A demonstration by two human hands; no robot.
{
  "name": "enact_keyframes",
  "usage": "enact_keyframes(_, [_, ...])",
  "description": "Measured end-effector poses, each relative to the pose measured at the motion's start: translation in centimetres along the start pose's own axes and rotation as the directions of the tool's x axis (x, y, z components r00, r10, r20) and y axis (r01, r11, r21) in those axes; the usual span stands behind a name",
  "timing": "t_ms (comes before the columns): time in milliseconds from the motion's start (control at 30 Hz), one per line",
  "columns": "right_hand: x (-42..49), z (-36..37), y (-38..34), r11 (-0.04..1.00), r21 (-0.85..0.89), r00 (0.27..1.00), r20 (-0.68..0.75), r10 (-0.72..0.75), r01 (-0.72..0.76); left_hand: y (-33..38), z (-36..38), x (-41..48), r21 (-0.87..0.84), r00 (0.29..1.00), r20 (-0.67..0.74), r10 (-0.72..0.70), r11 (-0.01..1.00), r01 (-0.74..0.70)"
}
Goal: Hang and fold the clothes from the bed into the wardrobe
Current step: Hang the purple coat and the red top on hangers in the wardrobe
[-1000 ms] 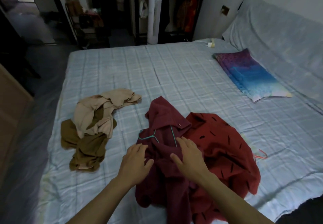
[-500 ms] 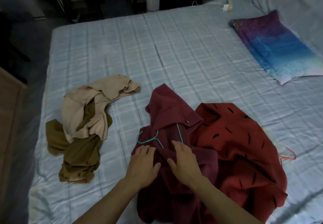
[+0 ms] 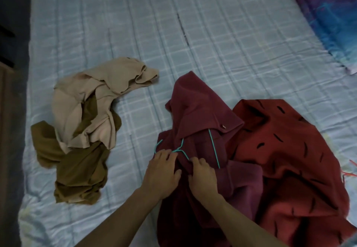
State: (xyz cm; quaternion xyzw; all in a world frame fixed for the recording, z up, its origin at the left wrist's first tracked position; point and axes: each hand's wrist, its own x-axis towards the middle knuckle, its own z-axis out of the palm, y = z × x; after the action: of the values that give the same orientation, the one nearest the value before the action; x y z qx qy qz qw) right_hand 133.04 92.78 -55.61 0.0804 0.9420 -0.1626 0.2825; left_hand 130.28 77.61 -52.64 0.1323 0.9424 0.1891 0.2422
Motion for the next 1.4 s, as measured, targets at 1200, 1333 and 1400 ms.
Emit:
enact_keyframes(1200, [-20.6, -22.9, 2.5, 0.796, 0.135, 0.572, -0.766, -0.293, 0.59, 10.3, -19.8, -13.8, 0.138, 0.719, -0.631, 0.291, 0.954, -0.265])
enact_keyframes(1333, [-23.8, -25.5, 2.6, 0.761, 0.074, 0.526, -0.766, -0.371, 0.644, 11.6, -22.9, -15.8, 0.179, 0.642, -0.684, 0.346, 0.933, -0.312])
enact_keyframes(1400, [-25.3, -27.2, 2.5, 0.732, 0.02, 0.476, -0.771, -0.422, 0.681, 12.3, -24.8, -16.9, 0.233, 0.584, -0.707, 0.4, 0.91, -0.342])
